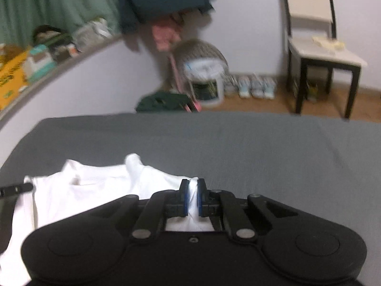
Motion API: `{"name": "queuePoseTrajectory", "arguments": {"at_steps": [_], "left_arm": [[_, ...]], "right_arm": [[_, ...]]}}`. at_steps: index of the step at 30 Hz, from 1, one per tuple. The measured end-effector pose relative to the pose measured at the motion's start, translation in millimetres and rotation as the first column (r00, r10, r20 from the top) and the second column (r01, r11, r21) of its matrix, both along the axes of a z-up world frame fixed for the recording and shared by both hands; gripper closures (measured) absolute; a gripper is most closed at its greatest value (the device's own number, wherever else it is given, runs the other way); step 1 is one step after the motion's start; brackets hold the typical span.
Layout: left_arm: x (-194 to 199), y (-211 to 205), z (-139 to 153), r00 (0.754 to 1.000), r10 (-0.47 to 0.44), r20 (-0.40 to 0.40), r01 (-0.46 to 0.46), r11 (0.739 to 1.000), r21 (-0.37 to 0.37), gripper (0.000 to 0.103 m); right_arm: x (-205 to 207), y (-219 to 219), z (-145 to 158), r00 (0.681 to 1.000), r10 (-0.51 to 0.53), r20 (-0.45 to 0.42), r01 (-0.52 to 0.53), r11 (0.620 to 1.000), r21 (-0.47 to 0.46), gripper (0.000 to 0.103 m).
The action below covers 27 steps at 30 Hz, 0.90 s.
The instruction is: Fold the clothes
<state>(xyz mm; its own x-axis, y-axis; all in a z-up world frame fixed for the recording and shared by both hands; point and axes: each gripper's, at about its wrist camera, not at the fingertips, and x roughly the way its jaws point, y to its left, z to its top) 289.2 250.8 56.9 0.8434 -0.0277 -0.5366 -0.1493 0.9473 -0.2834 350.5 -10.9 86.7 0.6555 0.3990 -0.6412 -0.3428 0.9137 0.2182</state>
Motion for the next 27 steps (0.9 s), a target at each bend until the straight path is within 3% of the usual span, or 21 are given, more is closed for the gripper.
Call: {"name": "queuePoseTrajectory", "arguments": {"at_steps": [4, 6, 9, 12, 14, 16, 20, 22, 24, 27], "left_arm": [[-50.5, -8.7, 29.6, 0.984, -0.120, 0.128, 0.107, 0.989, 0.107, 0.096], [-84.1, -9.2, 40.7, 0.971, -0.165, 0.176, 0.147, 0.983, 0.111, 0.096], [-141.6, -13.9, 53.8, 0.950, -0.240, 0.200, 0.216, 0.967, 0.137, 0.096], [-198.2, -27.6, 52.6, 0.932, -0.321, 0.168, 0.293, 0.940, 0.172, 0.096], [-232.5, -38.0, 49.0, 0.916, -0.378, 0.133, 0.348, 0.915, 0.204, 0.096], [-259.8, -50.5, 39.8, 0.897, -0.439, 0.054, 0.413, 0.875, 0.253, 0.096], [-284.2, -76.4, 23.5, 0.882, -0.465, -0.080, 0.457, 0.801, 0.387, 0.095], [-291.0, -84.0, 20.1, 0.879, -0.461, -0.121, 0.465, 0.771, 0.436, 0.095], [-293.0, -90.9, 23.5, 0.881, -0.452, -0.142, 0.457, 0.733, 0.503, 0.091], [-292.7, -96.4, 33.6, 0.882, -0.446, -0.150, 0.446, 0.691, 0.569, 0.090]], "right_arm": [[-52.1, -19.7, 31.9, 0.988, 0.117, 0.105, -0.120, 0.992, 0.027, 0.096], [-86.6, -33.6, 45.8, 0.977, 0.153, 0.147, -0.162, 0.986, 0.050, 0.096], [-145.8, -59.8, 57.7, 0.973, 0.177, 0.148, -0.193, 0.976, 0.101, 0.096], [-205.8, -83.2, 59.2, 0.973, 0.200, 0.113, -0.213, 0.970, 0.117, 0.096], [-240.9, -93.2, 53.4, 0.970, 0.227, 0.092, -0.234, 0.970, 0.069, 0.096], [-271.8, -92.4, 40.8, 0.960, 0.277, 0.045, -0.275, 0.961, -0.039, 0.096], [-303.3, -69.7, 16.9, 0.936, 0.352, -0.021, -0.346, 0.905, -0.248, 0.094], [-310.3, -56.6, 14.9, 0.922, 0.386, -0.011, -0.367, 0.868, -0.334, 0.085], [-316.5, -42.5, 18.1, 0.893, 0.448, 0.031, -0.393, 0.814, -0.427, 0.061], [-323.2, -26.1, 22.8, 0.839, 0.539, 0.074, -0.425, 0.735, -0.529, 0.058]]}}
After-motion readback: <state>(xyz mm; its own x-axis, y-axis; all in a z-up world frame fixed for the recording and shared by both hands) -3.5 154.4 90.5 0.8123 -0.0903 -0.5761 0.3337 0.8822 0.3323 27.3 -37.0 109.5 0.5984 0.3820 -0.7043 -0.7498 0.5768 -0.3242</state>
